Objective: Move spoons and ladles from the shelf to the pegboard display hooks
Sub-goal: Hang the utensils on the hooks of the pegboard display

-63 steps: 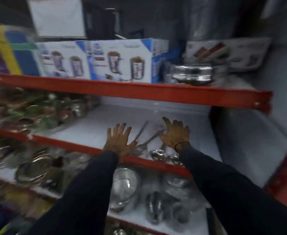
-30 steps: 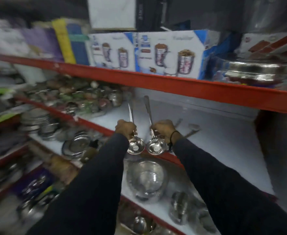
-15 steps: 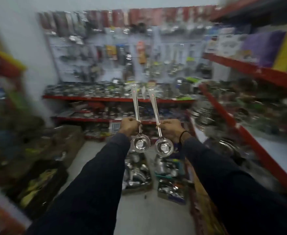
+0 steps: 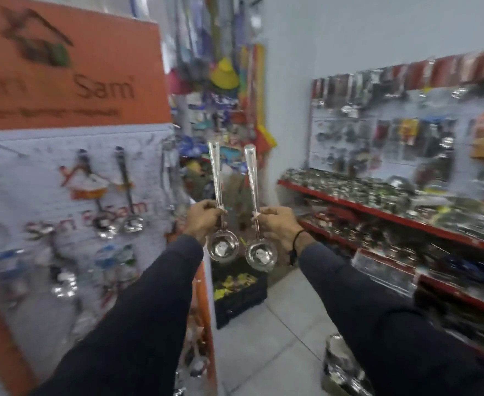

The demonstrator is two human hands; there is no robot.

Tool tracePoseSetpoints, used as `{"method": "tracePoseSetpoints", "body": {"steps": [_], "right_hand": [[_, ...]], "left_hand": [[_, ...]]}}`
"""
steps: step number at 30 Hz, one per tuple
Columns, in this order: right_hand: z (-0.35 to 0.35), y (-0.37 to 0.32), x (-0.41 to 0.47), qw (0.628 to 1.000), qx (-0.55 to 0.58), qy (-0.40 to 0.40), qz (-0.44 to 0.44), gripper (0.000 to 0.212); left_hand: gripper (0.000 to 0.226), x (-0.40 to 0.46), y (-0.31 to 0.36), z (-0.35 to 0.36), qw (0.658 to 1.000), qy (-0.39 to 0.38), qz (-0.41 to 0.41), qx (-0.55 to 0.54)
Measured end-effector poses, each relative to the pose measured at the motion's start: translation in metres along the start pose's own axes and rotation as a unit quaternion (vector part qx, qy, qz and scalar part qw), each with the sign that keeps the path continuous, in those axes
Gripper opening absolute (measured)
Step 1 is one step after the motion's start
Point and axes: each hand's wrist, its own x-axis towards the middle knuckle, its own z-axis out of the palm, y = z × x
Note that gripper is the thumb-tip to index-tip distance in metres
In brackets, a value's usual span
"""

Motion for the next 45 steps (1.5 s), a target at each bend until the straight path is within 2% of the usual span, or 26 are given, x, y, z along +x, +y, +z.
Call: {"method": "tracePoseSetpoints", "body": {"steps": [4,7,10,14,18,26,33,36,39,45], "right_hand": [[0.070,-0.004,0.009,0.998,-0.016,-0.054,-0.015,0.012],[0.119,-0.008,0.010,0.995,-0.022,-0.091,-0.020,0.004],[0.150,-0.013,0.005,0.990,-0.023,-0.140,-0.014,0.009],[0.174,-0.023,0.004,0.984,0.000,-0.178,0.004,0.010],[0.187,-0.026,0.010,0.985,0.007,-0.172,0.004,0.011],[0.202,-0.018,0.029,0.985,0.019,-0.169,0.013,0.007],[0.220,-0.015,0.050,0.983,-0.036,-0.180,-0.006,0.030],[0.231,-0.014,0.062,0.979,-0.058,-0.194,-0.006,0.029],[0.238,-0.012,0.071,0.978,-0.082,-0.191,-0.019,0.019],[0.246,-0.002,0.089,0.972,-0.047,-0.230,-0.014,0.029]], "left_hand": [[0.014,-0.001,0.009,-0.072,0.997,0.075,0.010,0.010],[0.022,-0.003,0.012,-0.121,0.989,0.143,0.017,0.023],[0.015,0.002,0.004,-0.154,0.983,0.182,0.012,0.033],[0.016,0.004,0.008,-0.172,0.984,0.177,0.011,0.029],[0.016,0.016,0.010,-0.182,0.986,0.169,-0.002,0.015],[0.009,0.037,-0.012,-0.195,0.986,0.151,-0.016,0.071],[0.015,0.057,-0.014,-0.199,0.980,0.172,-0.016,0.097],[0.017,0.070,-0.019,-0.201,0.979,0.180,-0.013,0.095],[0.009,0.082,-0.025,-0.204,0.978,0.184,-0.008,0.099],[0.019,0.110,-0.034,-0.213,0.977,0.177,-0.009,0.119]]}}
